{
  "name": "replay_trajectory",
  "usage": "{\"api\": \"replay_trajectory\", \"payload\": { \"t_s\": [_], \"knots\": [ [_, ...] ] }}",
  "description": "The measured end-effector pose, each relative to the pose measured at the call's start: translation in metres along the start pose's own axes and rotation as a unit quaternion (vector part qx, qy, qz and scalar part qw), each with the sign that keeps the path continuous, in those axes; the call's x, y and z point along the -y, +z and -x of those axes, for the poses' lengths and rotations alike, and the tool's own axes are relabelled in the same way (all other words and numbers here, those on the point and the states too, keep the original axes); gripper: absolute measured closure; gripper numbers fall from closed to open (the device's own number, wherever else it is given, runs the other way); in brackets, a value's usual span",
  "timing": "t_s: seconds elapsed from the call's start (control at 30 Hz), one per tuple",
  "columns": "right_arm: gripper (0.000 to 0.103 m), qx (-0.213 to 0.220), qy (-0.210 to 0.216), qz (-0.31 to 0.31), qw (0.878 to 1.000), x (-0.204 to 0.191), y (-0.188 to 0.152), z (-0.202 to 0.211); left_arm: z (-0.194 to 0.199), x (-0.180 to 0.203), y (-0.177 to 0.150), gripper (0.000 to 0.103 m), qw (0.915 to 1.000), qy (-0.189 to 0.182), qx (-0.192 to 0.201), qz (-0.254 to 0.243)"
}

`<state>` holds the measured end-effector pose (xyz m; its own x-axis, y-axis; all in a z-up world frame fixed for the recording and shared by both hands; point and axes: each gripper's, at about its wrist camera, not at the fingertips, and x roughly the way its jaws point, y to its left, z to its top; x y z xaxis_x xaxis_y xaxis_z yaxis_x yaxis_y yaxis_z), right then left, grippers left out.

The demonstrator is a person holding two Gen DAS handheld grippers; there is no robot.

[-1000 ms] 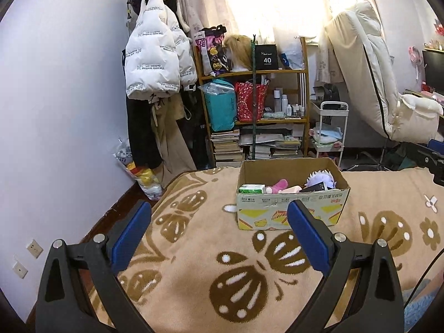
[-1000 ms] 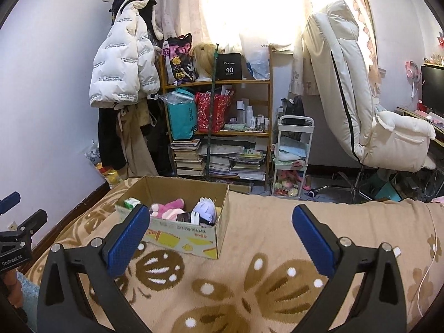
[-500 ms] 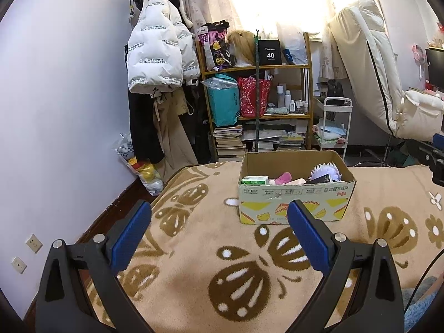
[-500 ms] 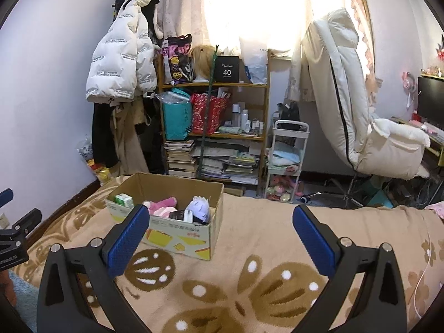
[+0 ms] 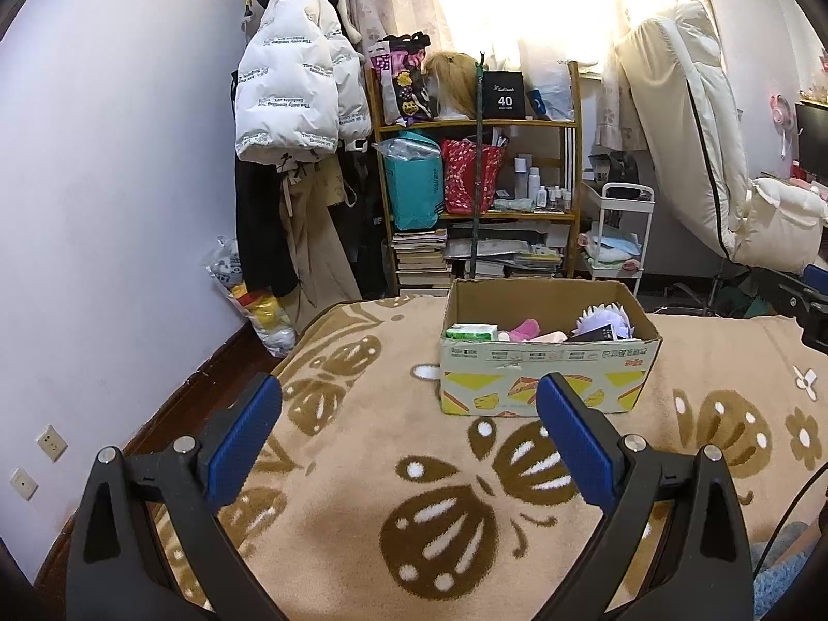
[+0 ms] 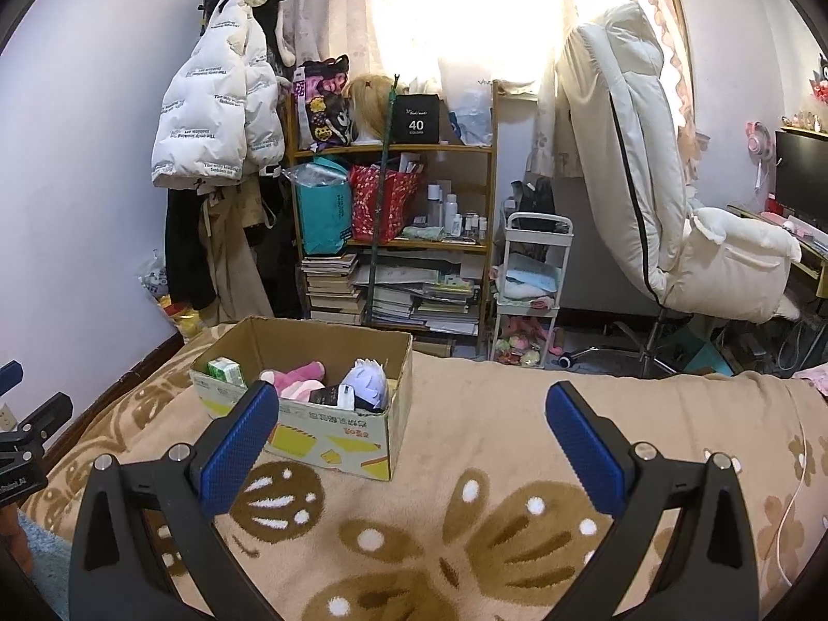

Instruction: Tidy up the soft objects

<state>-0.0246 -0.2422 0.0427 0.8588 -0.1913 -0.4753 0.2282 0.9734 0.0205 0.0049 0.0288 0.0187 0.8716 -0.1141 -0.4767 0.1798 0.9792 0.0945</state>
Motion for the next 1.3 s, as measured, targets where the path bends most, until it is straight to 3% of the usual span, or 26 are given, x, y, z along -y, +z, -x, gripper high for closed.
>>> {"api": "replay_trajectory", "payload": {
  "t_s": [0.53, 1.3],
  "knots": [
    [0.0, -0.001, -0.001, 0.001, 1.0, -0.001, -0.003, 0.001, 0.004, 0.013, -0.002, 0.005, 0.9996, 0.003, 0.007, -0.028],
    [0.0, -0.005, 0.0, 0.002, 1.0, -0.004, -0.004, 0.001, 0.01, 0.01, 0.0, 0.006, 0.9995, 0.008, 0.017, -0.026]
  ]
}}
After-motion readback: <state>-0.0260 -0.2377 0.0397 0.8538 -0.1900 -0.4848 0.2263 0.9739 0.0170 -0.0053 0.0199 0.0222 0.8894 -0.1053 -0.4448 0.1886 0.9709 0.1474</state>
